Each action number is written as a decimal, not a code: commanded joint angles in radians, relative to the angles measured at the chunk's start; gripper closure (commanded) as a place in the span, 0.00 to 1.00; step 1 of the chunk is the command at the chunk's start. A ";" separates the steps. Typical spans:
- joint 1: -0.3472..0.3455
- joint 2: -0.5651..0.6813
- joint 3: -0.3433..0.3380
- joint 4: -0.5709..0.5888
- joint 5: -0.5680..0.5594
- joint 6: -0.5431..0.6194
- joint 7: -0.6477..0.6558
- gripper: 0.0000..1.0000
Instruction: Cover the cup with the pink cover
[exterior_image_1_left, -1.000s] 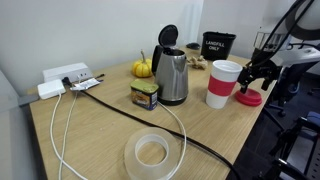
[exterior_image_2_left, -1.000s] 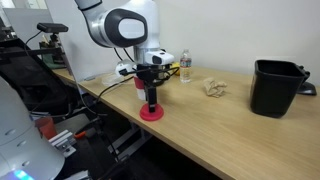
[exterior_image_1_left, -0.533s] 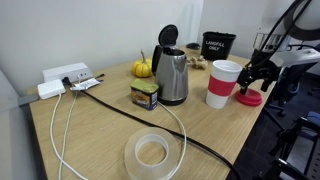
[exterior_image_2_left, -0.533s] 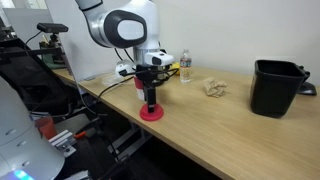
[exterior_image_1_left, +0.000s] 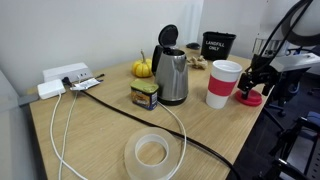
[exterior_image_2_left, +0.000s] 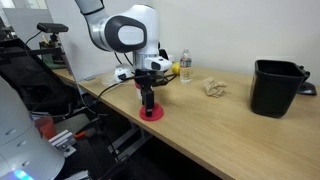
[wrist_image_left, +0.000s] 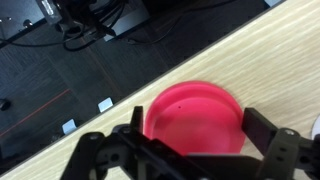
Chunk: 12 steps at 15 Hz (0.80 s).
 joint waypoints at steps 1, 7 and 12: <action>0.006 0.019 -0.008 0.001 0.011 0.026 -0.023 0.00; 0.004 0.017 -0.008 -0.005 0.028 0.064 -0.032 0.29; 0.001 0.023 -0.017 0.002 0.021 0.080 -0.026 0.69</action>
